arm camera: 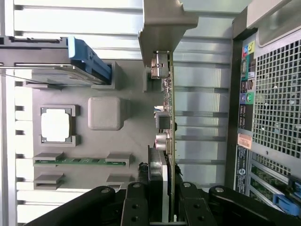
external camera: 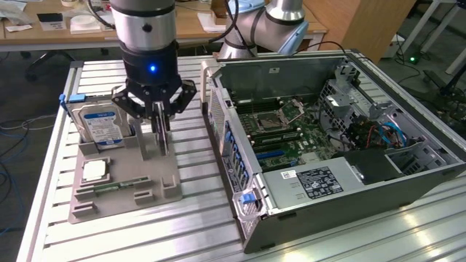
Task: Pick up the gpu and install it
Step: 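Pick up the gpu and move the gpu toward the slot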
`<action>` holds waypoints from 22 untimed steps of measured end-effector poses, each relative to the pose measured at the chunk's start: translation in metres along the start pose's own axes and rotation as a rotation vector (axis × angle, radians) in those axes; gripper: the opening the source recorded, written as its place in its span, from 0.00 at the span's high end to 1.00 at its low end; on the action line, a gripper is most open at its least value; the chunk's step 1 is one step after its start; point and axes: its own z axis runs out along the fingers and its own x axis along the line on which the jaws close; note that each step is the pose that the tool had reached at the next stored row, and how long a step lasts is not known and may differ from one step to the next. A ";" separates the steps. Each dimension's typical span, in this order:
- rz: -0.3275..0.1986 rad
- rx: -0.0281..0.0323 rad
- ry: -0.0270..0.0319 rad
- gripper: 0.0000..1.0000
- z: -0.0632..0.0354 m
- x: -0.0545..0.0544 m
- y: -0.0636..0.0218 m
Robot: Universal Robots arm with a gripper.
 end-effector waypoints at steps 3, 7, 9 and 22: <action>0.000 0.0000 0.0000 0.72 -0.0135 0.000 0.0002; 0.000 0.0000 0.0000 0.72 -0.0317 0.000 0.0005; 0.000 0.0000 0.0000 0.72 -0.0407 0.000 0.0006; 0.000 0.0000 0.0000 0.72 -0.0999 0.001 0.0015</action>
